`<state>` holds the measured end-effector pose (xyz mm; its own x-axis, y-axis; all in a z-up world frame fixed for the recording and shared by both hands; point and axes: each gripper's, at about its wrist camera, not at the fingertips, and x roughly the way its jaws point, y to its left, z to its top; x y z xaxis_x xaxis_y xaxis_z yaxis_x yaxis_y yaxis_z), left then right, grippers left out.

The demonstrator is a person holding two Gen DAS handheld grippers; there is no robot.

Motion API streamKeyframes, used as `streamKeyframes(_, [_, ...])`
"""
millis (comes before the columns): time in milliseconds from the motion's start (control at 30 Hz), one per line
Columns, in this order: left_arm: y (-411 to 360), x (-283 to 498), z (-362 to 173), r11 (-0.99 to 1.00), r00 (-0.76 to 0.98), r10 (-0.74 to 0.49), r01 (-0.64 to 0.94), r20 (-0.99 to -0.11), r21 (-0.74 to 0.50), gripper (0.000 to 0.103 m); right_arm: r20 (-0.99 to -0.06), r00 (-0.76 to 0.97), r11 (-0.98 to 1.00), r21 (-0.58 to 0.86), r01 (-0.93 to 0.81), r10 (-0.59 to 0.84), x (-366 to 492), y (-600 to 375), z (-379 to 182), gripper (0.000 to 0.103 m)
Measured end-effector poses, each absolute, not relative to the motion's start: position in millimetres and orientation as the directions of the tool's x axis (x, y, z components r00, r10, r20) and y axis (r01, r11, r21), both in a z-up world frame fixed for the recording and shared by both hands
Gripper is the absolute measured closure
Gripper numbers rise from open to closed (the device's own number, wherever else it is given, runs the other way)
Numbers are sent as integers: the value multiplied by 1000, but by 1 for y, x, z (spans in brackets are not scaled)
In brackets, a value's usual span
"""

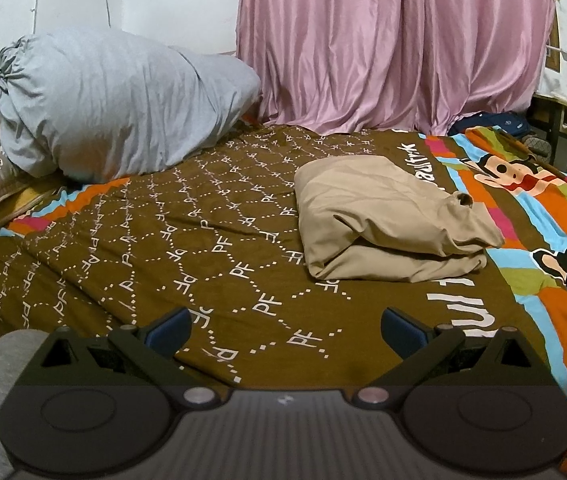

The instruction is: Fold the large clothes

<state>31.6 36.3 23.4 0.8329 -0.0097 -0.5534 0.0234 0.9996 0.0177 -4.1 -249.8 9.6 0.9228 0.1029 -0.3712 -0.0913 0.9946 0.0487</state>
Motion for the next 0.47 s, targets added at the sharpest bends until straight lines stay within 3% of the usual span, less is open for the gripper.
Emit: streamKeyframes(467, [36,33,24,999,834,-3,25,-552,32,0,-374,922,995,50,-90,102,-4,-249,10,1])
